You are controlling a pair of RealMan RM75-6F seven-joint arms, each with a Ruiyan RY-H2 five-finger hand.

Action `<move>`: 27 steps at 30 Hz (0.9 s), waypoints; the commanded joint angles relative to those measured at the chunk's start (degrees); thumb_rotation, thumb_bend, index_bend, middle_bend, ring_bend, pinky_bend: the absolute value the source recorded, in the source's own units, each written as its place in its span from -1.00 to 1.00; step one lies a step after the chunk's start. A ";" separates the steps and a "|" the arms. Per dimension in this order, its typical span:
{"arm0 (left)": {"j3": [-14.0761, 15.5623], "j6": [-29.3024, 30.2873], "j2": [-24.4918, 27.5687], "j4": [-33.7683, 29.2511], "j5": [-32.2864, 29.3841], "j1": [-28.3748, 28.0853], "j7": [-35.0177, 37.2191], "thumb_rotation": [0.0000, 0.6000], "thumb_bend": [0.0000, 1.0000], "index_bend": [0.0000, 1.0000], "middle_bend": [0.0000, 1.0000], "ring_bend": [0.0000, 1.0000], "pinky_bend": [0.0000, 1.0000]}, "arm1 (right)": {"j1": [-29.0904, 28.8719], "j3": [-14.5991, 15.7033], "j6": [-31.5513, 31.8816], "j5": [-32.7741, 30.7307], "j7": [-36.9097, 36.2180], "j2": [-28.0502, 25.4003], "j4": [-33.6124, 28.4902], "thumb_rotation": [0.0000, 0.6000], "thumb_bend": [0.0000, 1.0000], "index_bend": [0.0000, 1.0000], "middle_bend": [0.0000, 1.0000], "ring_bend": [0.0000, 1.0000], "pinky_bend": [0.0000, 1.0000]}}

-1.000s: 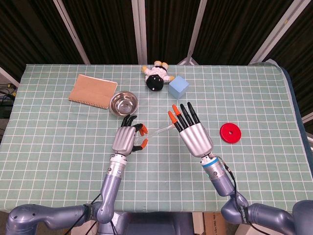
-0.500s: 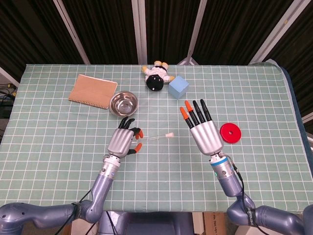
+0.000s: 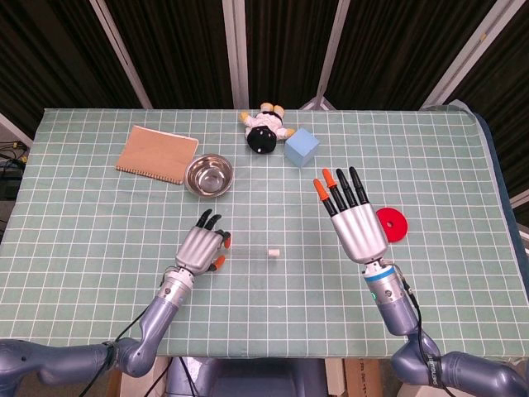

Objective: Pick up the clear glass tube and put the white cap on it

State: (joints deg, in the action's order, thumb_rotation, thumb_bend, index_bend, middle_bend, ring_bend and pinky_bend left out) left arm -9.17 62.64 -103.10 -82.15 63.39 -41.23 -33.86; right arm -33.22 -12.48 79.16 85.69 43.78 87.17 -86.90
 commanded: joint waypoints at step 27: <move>4.48 13.00 20.24 -19.72 6.47 12.67 9.54 1.00 -0.70 -0.74 -0.85 -1.00 -1.00 | 13.93 6.11 -0.33 -11.39 -18.42 -16.09 -15.61 1.00 -0.34 -1.00 -1.00 -1.00 -1.00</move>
State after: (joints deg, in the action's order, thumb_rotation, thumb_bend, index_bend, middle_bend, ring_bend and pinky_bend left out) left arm -7.18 72.73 -86.77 -99.55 65.46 -31.70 -28.38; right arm -21.79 -7.99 79.56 75.68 29.07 74.33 -100.33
